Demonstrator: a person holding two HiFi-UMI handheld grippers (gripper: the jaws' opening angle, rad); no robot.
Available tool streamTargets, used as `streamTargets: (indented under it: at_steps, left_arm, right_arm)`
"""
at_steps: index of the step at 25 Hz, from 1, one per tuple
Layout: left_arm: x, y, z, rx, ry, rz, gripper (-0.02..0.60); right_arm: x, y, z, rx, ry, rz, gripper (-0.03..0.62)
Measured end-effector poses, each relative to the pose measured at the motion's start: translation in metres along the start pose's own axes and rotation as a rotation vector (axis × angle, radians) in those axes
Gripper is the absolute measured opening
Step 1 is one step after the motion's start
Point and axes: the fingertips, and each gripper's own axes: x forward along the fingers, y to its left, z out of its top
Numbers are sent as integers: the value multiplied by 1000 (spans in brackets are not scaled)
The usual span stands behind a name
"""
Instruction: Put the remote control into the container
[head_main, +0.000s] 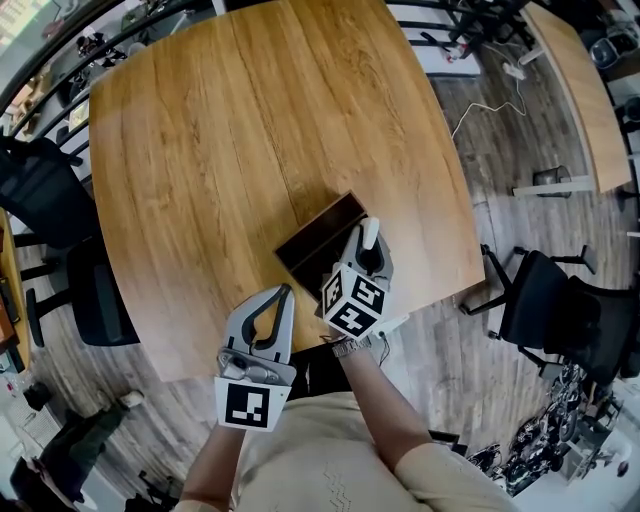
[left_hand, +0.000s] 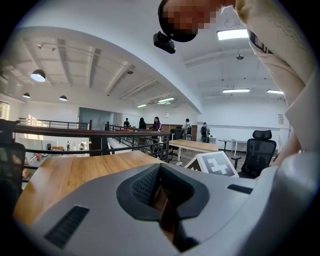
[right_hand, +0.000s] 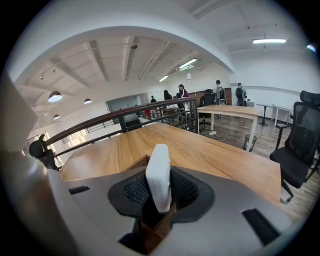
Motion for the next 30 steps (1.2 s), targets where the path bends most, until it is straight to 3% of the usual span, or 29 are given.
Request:
streamTargets:
  at_steps: [10,18,22,26,30]
  left_arm:
    - [0,-13,8,8,-29,-13,11]
    - [-24,-32,23,23,-85,-23,11]
    - [-43,-42,27,27,-116,-25,11]
    - [-64,-55,32,35,-159,-48,11]
    - [-89,-69,38,44,-207,-72,11]
  right_arm:
    - [-22,14,29,-57,-75,80,106]
    - [-73,19,57,-65,-164,128,106]
    - [-113,23,61,-83,-200,208,105]
    - [-159,33,57,-157,-247,273,21]
    - [-216,55,44,-166,-267,407,18]
